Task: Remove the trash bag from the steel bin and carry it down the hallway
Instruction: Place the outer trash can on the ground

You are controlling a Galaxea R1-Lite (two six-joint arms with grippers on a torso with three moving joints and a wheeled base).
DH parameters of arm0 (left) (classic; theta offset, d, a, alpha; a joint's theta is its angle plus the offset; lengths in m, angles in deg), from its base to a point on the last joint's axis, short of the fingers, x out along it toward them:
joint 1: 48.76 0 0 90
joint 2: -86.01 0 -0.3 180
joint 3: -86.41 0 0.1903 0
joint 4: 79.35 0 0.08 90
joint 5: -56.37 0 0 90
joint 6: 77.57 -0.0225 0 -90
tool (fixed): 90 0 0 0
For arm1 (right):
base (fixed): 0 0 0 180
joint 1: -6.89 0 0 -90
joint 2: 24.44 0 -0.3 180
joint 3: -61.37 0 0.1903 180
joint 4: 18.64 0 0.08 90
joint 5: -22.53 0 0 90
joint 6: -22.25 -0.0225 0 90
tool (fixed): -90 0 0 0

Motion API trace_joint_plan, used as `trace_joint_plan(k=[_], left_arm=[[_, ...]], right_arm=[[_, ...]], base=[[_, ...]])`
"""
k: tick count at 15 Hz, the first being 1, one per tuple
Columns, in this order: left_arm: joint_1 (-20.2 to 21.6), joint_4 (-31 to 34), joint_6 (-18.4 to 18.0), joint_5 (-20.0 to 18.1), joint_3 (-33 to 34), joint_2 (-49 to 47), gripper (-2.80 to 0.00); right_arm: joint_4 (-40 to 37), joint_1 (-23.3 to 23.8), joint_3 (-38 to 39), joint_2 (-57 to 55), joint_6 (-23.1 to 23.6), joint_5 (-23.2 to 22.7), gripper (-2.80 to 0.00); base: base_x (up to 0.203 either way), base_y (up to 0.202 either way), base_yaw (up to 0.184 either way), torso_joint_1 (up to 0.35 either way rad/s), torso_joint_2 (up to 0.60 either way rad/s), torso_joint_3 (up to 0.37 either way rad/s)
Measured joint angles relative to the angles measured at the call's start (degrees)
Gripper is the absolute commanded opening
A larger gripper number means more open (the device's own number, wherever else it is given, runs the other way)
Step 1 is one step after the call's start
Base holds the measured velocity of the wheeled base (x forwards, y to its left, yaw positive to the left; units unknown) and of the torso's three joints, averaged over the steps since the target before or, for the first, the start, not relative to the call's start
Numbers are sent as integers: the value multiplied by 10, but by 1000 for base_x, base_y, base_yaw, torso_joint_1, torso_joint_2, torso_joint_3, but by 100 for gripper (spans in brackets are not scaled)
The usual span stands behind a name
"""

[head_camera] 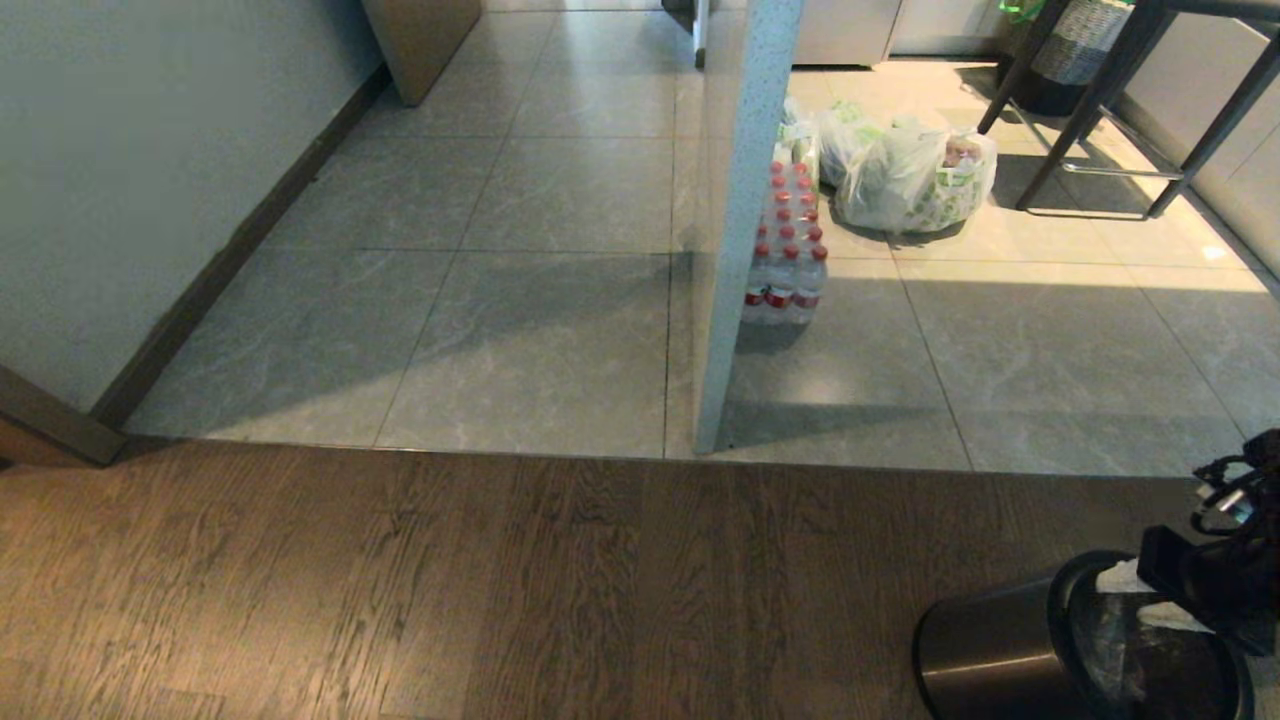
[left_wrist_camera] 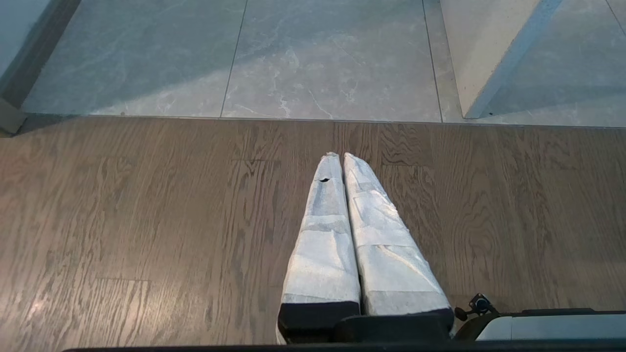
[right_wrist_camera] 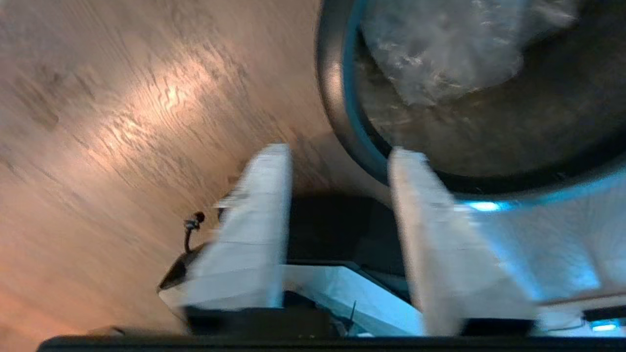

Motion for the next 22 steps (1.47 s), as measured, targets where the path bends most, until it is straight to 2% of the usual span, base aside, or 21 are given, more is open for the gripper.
trace_joint_plan(k=[7, 12, 17, 22], left_arm=[[0, 0, 0, 0, 0, 0, -280], [0, 0, 0, 0, 0, 0, -280], [0, 0, 0, 0, 0, 0, -280], [0, 0, 0, 0, 0, 0, -280]], right_arm=[[24, -15, -25, -75, -1, 2, 0], [31, -43, -52, -131, -3, 5, 0], [100, -53, -61, -180, -8, 19, 0], [115, -67, -89, -214, -25, 23, 0]], base=[[0, 0, 0, 0, 0, 0], [0, 0, 0, 0, 0, 0], [0, 0, 0, 0, 0, 0], [0, 0, 0, 0, 0, 0]])
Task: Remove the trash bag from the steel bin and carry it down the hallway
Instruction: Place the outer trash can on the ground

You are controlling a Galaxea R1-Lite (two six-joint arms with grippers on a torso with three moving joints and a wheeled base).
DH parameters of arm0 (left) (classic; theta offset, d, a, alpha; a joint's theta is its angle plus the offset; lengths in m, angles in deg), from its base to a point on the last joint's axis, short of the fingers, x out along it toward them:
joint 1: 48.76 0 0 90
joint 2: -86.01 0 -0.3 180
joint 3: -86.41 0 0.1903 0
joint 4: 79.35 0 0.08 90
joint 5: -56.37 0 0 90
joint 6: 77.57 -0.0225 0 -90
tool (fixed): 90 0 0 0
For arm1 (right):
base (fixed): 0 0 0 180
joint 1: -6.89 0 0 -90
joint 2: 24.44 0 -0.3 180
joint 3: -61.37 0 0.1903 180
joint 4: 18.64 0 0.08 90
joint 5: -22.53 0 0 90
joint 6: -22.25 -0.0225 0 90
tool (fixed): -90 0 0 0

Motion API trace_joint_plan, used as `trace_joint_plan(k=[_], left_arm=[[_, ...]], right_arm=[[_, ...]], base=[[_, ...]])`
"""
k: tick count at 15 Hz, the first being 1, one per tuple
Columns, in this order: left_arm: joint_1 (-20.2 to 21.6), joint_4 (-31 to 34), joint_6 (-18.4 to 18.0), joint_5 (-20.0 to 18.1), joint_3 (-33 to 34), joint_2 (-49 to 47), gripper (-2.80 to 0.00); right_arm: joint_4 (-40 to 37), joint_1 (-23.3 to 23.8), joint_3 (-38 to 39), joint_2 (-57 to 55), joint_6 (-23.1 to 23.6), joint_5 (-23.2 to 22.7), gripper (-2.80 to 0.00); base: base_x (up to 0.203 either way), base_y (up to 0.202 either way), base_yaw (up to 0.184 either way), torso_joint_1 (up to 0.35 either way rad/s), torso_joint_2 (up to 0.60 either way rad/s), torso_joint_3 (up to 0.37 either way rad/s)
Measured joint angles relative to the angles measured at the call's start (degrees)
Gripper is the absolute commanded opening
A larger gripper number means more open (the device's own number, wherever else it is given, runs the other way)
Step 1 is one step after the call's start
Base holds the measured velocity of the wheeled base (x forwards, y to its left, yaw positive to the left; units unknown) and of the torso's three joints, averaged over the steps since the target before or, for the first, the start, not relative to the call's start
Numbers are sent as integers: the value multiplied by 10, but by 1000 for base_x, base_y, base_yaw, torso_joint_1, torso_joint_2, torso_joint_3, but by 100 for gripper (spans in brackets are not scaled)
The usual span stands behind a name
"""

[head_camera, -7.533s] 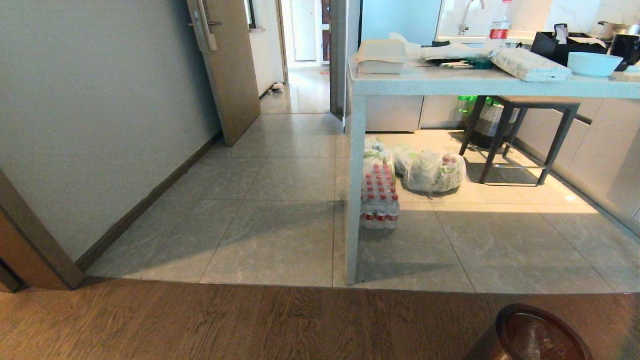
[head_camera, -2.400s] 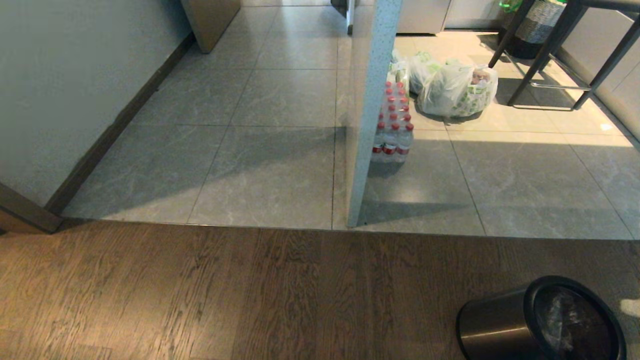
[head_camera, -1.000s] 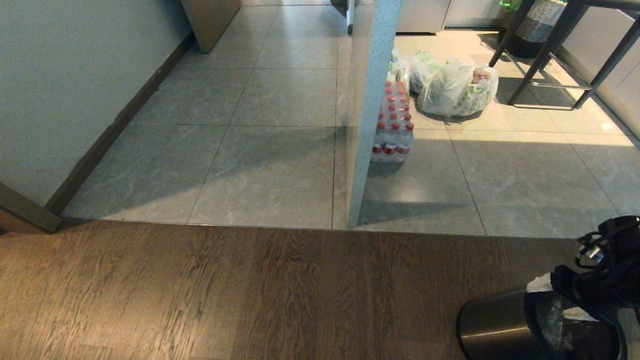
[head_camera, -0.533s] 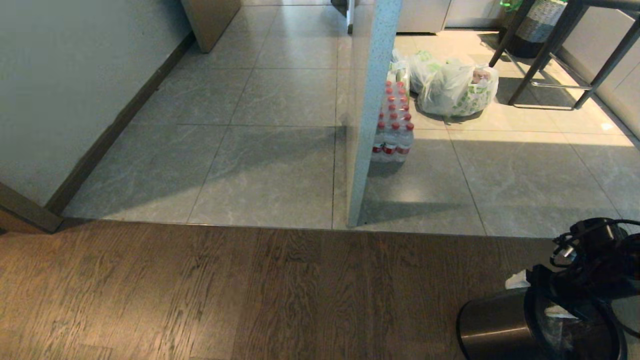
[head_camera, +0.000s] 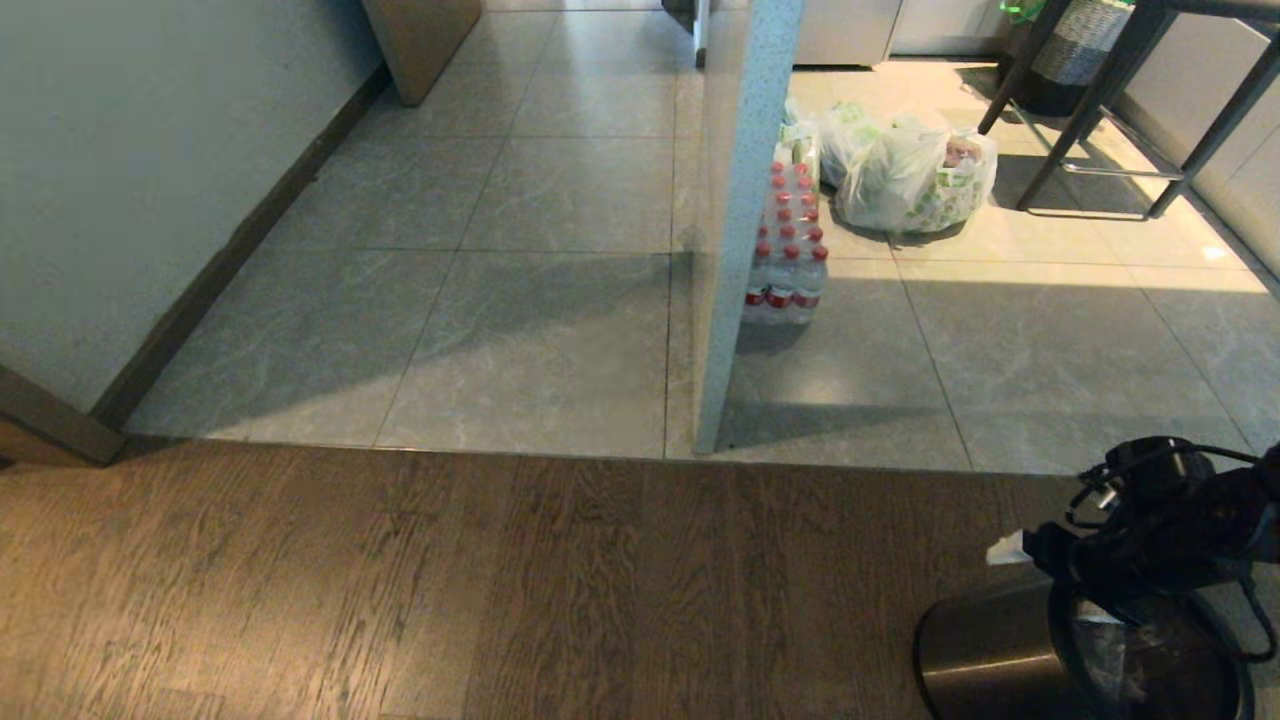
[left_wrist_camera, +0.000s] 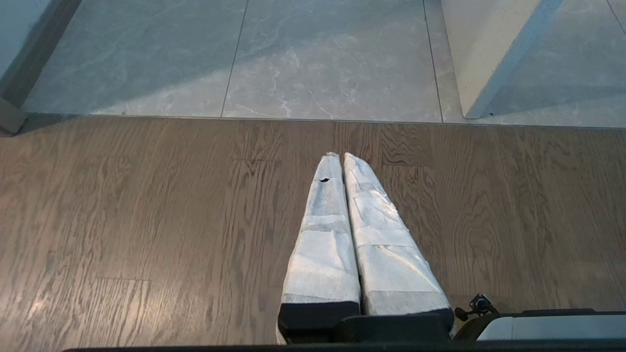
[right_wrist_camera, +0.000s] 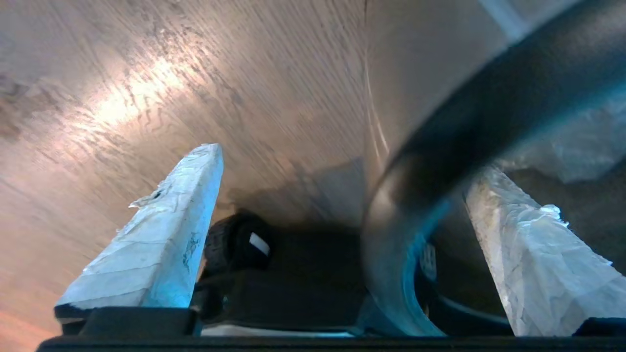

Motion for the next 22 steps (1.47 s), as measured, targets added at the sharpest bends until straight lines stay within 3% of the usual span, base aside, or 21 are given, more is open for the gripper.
trace_joint_plan(k=[6, 7, 8, 12, 16, 22], left_arm=[[0, 0, 0, 0, 0, 0, -280], [0, 0, 0, 0, 0, 0, -280], [0, 0, 0, 0, 0, 0, -280], [0, 0, 0, 0, 0, 0, -280], [0, 0, 0, 0, 0, 0, -280], [0, 0, 0, 0, 0, 0, -280]], right_arm=[[45, -20, 2, -18, 0, 37, 0], [46, -21, 2, -21, 0, 38, -85], [46, -22, 2, -23, 0, 38, -280], [52, -27, 3, -24, 0, 41, -280], [54, -37, 11, -12, 0, 73, -280], [55, -39, 45, 36, 0, 72, -280]], base=[[0, 0, 0, 0, 0, 0], [0, 0, 0, 0, 0, 0], [0, 0, 0, 0, 0, 0], [0, 0, 0, 0, 0, 0], [0, 0, 0, 0, 0, 0], [0, 0, 0, 0, 0, 0]])
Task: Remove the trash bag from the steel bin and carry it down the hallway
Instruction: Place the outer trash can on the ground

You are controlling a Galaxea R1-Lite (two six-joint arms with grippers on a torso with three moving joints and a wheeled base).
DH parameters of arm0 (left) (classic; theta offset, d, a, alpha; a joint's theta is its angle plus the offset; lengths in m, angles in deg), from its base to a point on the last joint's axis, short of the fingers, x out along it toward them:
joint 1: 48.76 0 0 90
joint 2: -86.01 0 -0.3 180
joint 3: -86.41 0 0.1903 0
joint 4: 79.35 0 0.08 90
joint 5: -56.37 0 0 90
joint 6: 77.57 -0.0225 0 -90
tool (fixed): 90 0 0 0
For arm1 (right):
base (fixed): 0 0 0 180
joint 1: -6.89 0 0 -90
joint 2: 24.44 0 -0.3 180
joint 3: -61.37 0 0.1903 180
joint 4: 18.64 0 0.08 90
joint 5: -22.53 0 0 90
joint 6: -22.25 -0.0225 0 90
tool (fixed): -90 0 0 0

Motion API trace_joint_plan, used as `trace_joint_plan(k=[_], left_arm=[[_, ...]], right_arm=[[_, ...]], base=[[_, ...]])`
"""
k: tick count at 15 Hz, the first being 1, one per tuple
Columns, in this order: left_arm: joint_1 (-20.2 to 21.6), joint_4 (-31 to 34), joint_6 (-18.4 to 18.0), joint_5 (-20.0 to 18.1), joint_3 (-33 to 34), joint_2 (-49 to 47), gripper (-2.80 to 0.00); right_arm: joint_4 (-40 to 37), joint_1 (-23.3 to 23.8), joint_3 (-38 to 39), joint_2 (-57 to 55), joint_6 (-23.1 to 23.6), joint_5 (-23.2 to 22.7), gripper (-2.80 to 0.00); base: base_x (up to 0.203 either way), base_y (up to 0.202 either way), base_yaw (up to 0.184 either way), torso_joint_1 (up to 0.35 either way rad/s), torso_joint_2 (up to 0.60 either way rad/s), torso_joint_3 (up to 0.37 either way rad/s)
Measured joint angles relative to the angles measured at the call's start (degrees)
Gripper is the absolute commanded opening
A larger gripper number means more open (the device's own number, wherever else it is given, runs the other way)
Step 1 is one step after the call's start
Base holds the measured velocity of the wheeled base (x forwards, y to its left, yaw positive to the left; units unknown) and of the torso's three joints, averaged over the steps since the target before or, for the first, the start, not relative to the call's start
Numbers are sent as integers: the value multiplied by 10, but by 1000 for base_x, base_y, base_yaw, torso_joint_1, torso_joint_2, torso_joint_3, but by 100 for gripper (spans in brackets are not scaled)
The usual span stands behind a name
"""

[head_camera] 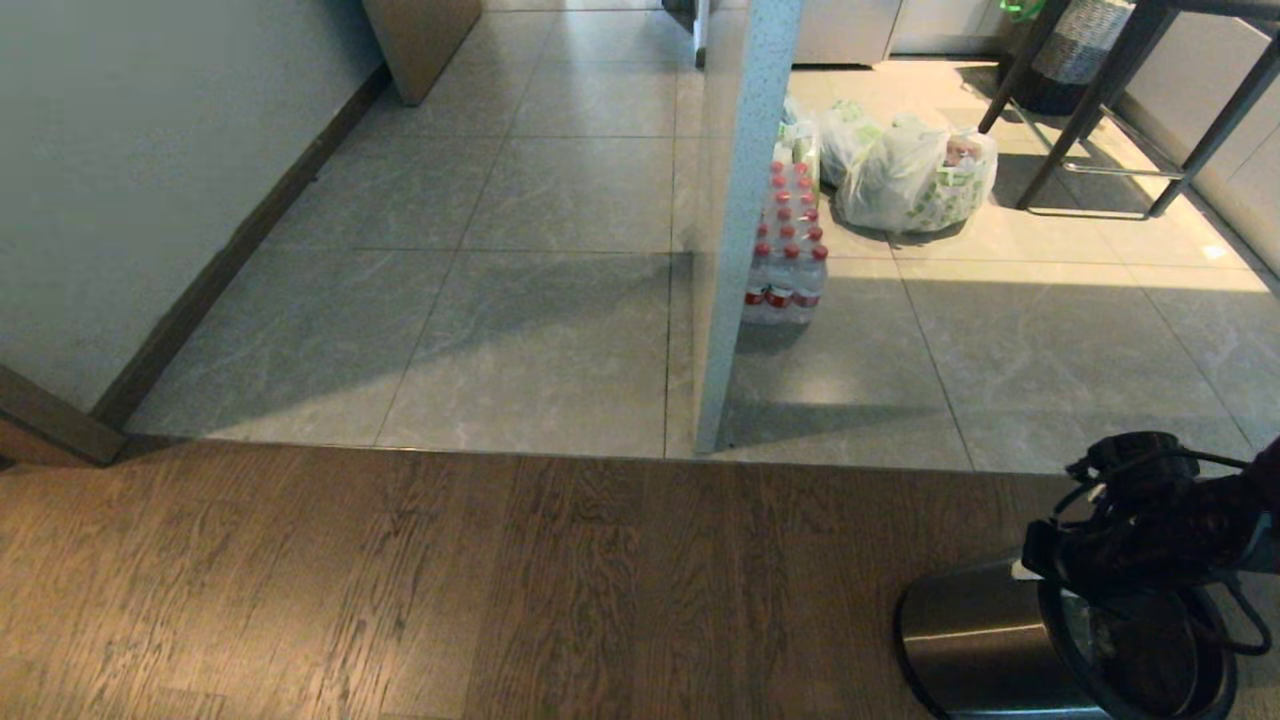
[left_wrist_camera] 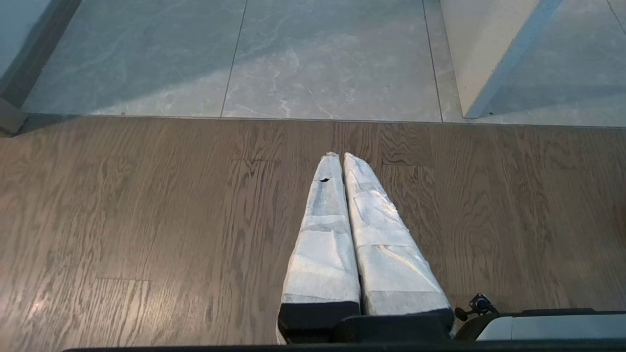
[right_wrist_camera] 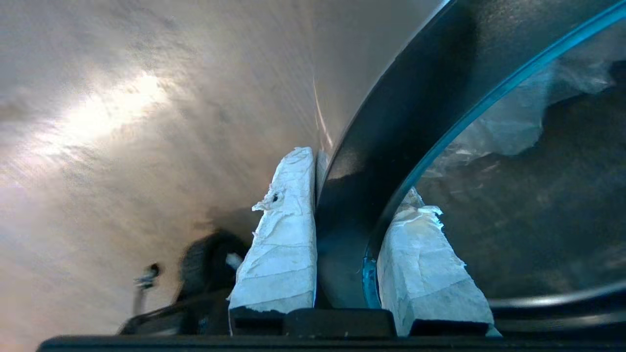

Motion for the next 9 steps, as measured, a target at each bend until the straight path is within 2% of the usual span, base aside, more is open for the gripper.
trace_joint_plan(k=[9], left_arm=[[0, 0, 0, 0, 0, 0, -280]], right_arm=[[-10, 1, 85, 170, 7, 5, -280]], base=[[0, 0, 0, 0, 0, 0]])
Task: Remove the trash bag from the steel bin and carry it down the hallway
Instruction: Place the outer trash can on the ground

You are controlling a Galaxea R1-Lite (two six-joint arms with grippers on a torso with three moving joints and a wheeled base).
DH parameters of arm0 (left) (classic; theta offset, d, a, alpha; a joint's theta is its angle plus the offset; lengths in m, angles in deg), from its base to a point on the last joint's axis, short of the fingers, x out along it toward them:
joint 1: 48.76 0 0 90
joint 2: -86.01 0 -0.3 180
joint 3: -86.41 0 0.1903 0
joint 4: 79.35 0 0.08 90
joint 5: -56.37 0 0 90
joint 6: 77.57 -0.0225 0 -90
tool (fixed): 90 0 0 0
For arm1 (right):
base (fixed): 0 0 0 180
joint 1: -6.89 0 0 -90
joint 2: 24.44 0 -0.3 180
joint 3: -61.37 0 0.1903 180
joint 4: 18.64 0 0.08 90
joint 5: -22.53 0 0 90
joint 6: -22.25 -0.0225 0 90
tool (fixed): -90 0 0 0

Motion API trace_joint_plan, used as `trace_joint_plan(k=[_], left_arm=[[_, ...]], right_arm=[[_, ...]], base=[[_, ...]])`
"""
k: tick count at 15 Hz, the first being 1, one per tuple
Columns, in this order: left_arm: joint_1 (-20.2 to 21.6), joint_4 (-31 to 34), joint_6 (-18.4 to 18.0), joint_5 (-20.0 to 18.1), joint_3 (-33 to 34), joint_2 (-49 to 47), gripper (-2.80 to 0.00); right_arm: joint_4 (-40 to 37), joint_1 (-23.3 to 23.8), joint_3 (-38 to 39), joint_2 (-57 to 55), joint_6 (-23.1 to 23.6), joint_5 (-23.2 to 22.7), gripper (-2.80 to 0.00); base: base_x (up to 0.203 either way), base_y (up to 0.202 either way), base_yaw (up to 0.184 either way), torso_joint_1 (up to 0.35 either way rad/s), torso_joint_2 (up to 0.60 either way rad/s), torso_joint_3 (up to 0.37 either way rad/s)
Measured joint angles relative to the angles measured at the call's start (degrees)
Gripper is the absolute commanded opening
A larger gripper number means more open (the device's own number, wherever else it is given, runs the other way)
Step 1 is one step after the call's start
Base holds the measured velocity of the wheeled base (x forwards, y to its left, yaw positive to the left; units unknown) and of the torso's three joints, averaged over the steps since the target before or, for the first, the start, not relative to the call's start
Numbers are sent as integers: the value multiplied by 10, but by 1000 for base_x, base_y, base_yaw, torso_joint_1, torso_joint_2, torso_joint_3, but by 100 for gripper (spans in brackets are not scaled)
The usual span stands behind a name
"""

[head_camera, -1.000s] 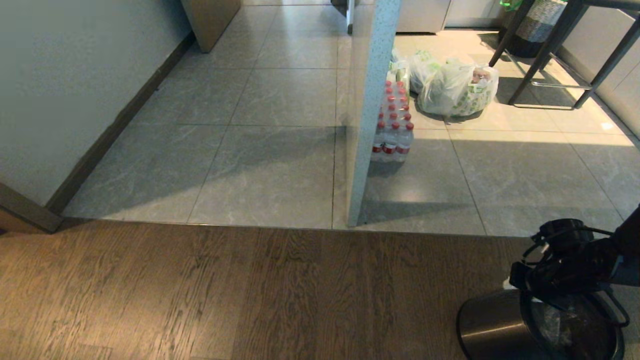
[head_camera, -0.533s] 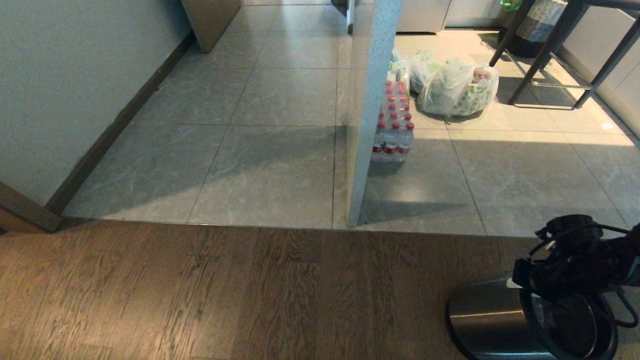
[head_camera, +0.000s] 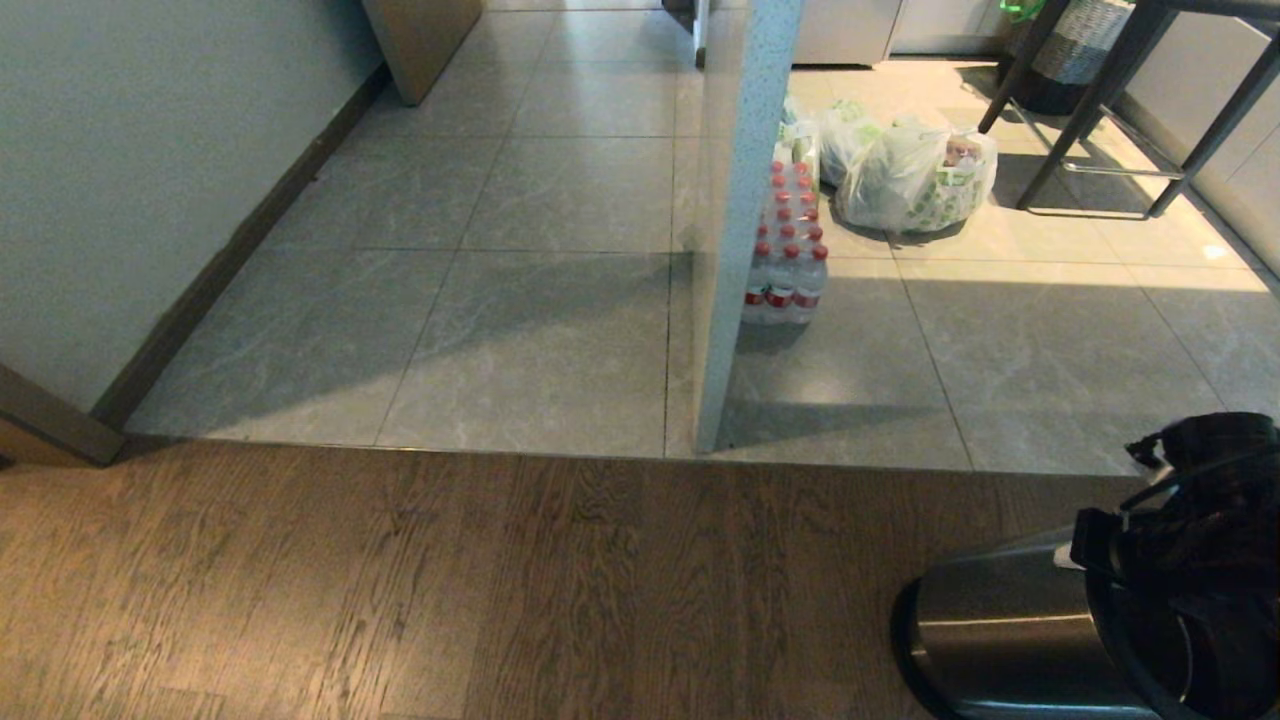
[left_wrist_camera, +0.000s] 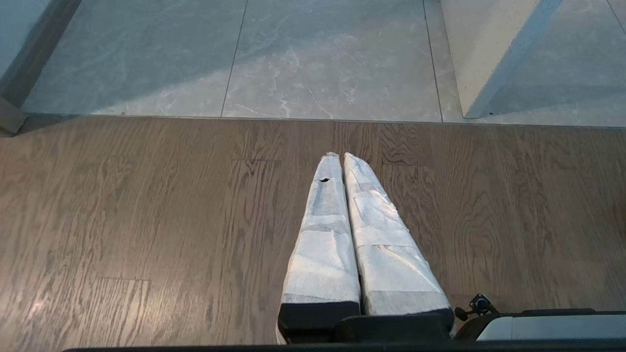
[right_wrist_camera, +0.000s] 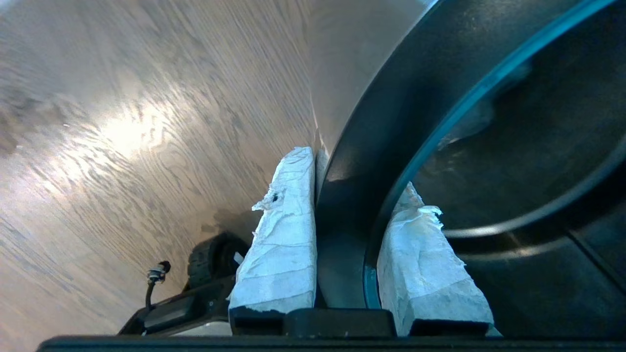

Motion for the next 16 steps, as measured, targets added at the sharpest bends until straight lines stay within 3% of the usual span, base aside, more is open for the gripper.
trace_joint_plan(k=[6, 11, 16], left_arm=[[0, 0, 0, 0, 0, 0, -280], [0, 0, 0, 0, 0, 0, -280], [0, 0, 0, 0, 0, 0, -280]], right_arm=[[-42, 0, 40, 188, 31, 5, -280], [-165, 0, 37, 359, 111, 3, -280], [-255, -5, 8, 491, 120, 4, -280]], base=[[0, 0, 0, 0, 0, 0], [0, 0, 0, 0, 0, 0], [0, 0, 0, 0, 0, 0]])
